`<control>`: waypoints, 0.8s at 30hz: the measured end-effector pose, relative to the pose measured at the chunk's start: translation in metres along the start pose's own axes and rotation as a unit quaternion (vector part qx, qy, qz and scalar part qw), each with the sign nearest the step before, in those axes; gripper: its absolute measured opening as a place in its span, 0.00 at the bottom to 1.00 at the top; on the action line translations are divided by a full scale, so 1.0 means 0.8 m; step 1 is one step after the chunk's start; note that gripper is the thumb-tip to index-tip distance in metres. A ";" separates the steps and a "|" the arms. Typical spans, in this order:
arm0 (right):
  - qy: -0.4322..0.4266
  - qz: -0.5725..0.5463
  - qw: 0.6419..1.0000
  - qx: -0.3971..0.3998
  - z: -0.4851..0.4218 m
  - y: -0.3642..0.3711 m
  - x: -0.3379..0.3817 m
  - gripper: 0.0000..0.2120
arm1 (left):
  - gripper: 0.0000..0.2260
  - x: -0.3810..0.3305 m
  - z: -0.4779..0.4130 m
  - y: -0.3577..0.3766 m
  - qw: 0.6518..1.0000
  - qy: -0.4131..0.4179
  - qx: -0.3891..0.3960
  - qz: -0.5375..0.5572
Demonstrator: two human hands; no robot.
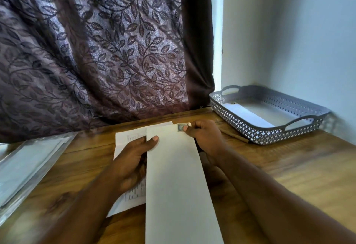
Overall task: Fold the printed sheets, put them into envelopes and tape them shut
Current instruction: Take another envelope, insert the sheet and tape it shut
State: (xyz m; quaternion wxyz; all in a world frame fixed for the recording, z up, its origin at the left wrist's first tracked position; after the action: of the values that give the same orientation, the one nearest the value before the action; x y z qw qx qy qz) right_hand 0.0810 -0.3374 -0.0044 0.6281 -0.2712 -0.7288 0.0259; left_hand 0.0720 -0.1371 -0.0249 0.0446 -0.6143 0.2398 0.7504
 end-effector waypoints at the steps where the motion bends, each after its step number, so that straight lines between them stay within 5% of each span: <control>1: 0.008 -0.010 1.000 -0.007 0.000 -0.003 -0.001 0.14 | 0.14 0.002 0.001 0.003 1.000 -0.001 0.005 -0.009; 8: 0.042 -0.096 0.994 -0.032 0.007 -0.023 -0.008 0.17 | 0.16 0.017 0.007 0.020 0.992 -0.056 0.059 -0.093; 13: 0.062 -0.154 0.982 0.092 0.032 0.008 0.008 0.11 | 0.15 0.001 -0.005 -0.006 0.998 0.000 -0.019 -0.066; 18: 0.129 -0.081 0.967 0.206 0.075 0.038 0.000 0.12 | 0.12 -0.012 -0.019 -0.040 0.993 0.051 -0.099 -0.038; 24: 0.177 -0.051 0.962 0.204 0.096 0.017 -0.004 0.03 | 0.08 -0.017 -0.029 -0.062 0.986 0.072 -0.148 0.035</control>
State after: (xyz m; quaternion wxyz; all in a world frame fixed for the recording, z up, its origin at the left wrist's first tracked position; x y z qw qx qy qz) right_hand 0.0149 -0.3041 -0.0282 0.7894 -0.1005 -0.5983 0.0939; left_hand 0.1138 -0.0997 -0.0306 -0.0906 -0.6579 0.1506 0.7323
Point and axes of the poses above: each hand's wrist, its own z-axis away from the middle knuckle, its own y-axis out of the palm, x = y × z, the point moved 10 cm from there along -z, towards the middle knuckle, and after that the axes turned 7 degrees about z, right-handed, at the moved point
